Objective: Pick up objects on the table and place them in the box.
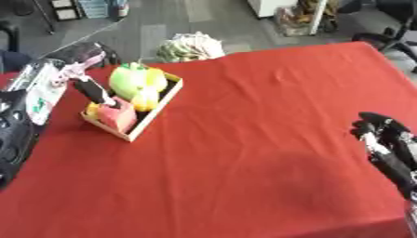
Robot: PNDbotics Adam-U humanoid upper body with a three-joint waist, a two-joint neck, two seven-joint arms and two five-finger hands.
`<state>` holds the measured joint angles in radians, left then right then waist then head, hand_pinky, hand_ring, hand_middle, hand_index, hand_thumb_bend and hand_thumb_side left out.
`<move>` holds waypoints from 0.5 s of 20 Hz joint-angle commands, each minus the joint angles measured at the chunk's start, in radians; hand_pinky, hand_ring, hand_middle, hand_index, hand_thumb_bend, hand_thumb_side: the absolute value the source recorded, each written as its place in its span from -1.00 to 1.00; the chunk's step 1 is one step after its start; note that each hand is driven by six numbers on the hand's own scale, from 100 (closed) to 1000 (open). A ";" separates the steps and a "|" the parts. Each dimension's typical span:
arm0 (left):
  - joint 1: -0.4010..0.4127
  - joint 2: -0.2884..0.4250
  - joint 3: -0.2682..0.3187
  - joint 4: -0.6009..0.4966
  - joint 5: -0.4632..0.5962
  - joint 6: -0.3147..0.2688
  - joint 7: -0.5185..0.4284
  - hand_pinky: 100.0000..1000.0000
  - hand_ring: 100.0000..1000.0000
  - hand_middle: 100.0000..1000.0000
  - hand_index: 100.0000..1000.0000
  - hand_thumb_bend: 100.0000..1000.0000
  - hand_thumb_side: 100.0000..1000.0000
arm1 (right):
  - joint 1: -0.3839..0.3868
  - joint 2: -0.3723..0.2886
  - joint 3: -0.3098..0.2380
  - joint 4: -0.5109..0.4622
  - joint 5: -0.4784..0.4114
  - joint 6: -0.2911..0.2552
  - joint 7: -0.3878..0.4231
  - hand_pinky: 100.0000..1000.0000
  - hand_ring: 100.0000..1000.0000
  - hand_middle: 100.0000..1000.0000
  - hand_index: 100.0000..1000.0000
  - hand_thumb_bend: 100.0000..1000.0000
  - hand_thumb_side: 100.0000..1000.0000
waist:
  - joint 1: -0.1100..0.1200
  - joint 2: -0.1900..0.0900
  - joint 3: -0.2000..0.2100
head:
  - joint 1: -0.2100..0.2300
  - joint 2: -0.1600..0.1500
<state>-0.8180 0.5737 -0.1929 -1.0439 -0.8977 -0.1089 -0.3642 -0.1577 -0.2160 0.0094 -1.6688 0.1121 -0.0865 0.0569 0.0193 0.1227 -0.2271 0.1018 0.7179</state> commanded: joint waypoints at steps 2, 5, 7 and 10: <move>-0.005 0.045 0.030 -0.056 0.037 0.001 0.020 0.54 0.30 0.31 0.58 0.46 -0.67 | -0.007 -0.011 -0.007 -0.009 0.001 0.001 -0.001 0.47 0.34 0.25 0.55 -1.00 -0.24 | -0.014 -0.025 0.002 | -0.005 -0.005; 0.028 0.060 0.082 -0.128 0.085 -0.016 0.062 0.54 0.26 0.27 0.57 0.42 -0.62 | -0.003 -0.010 -0.007 -0.007 0.001 0.002 -0.002 0.47 0.34 0.25 0.55 -1.00 -0.24 | -0.015 -0.028 0.011 | -0.010 -0.005; 0.070 0.051 0.131 -0.181 0.118 -0.037 0.094 0.52 0.22 0.22 0.54 0.35 -0.66 | 0.003 -0.011 -0.009 -0.006 0.001 0.002 -0.004 0.47 0.34 0.25 0.55 -1.00 -0.24 | -0.016 -0.033 0.026 | -0.019 0.000; 0.148 0.016 0.211 -0.263 0.168 -0.056 0.144 0.51 0.20 0.21 0.54 0.32 -0.70 | 0.008 -0.013 -0.013 -0.007 0.001 0.001 -0.007 0.47 0.34 0.25 0.55 -1.00 -0.24 | -0.015 -0.038 0.049 | -0.030 0.005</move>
<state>-0.6569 0.5789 -0.0216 -1.2594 -0.7529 -0.1580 -0.2419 -0.1432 -0.2159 0.0058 -1.6661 0.1122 -0.0848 0.0538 0.0190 0.1114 -0.1762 0.0773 0.7213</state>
